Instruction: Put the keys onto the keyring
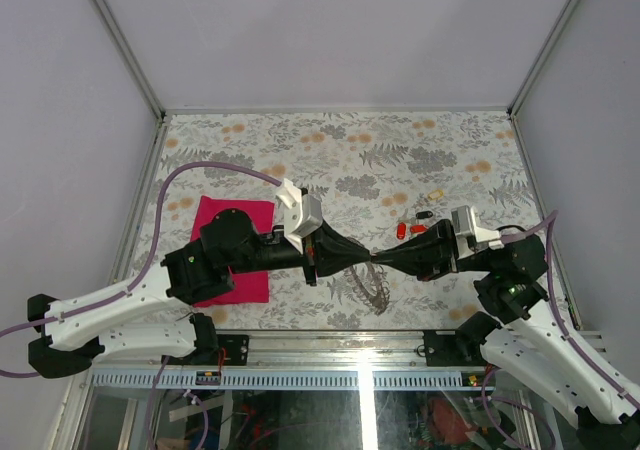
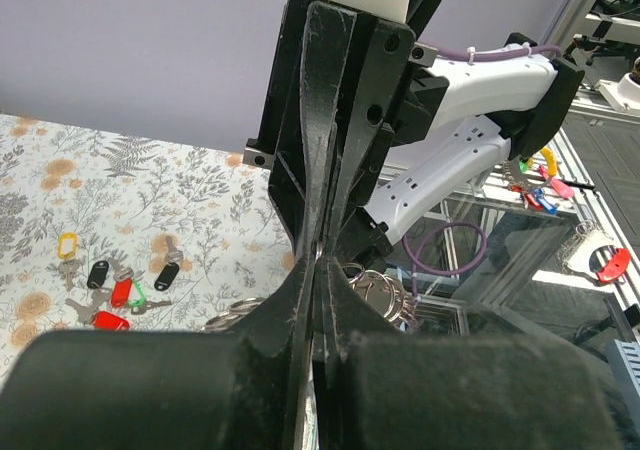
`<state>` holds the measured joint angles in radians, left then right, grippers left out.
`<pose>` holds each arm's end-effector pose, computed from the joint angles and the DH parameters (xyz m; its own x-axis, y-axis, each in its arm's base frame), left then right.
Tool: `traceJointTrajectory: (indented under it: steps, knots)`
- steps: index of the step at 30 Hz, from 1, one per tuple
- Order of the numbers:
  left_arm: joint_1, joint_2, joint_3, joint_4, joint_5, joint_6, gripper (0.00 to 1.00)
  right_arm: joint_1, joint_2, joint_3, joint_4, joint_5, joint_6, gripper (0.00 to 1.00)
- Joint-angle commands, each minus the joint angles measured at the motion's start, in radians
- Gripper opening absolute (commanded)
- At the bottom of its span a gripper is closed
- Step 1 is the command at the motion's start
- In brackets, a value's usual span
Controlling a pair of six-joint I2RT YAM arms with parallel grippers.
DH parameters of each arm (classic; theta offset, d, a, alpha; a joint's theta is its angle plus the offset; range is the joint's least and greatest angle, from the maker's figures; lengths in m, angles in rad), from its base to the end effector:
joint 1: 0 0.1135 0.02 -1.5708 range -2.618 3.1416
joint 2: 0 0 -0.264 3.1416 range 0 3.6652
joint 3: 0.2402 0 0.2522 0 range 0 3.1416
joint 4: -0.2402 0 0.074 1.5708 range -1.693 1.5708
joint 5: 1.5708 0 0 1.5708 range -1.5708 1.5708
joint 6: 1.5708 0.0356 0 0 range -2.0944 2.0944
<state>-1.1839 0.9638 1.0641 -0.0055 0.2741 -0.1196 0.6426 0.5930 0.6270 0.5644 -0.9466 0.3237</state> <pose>0.0722 -0.2027 0.4248 -0.0830 -0.1006 -0.9915 0.9904 0.1024 -0.0933 0.0805 0.0963 0.3827 0.1454 0.3411 -0.9287 -0.9843 -0.0447 -0.1705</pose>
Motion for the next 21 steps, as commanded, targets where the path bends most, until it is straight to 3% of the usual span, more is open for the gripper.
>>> traceJointTrajectory:
  steps: [1, 5, 8, 11, 21]
  knots:
    - [0.0, -0.01, 0.043, 0.053, -0.015, -0.005, 0.0, 0.008, -0.009, 0.055, 0.005, -0.015, -0.014, 0.0]
    - [0.002, -0.008, 0.044, 0.052, -0.006, 0.001, 0.02, 0.008, -0.004, 0.054, 0.021, -0.01, 0.003, 0.0]
    - [0.0, -0.01, 0.043, 0.051, -0.004, 0.006, 0.18, 0.008, -0.007, 0.048, 0.05, 0.008, 0.022, 0.0]
    - [0.0, -0.021, 0.033, 0.063, -0.011, 0.004, 0.25, 0.008, -0.009, 0.044, 0.075, 0.038, 0.043, 0.0]
    - [0.001, -0.075, -0.025, 0.136, -0.045, -0.015, 0.29, 0.008, 0.024, -0.003, 0.317, 0.151, 0.253, 0.0]
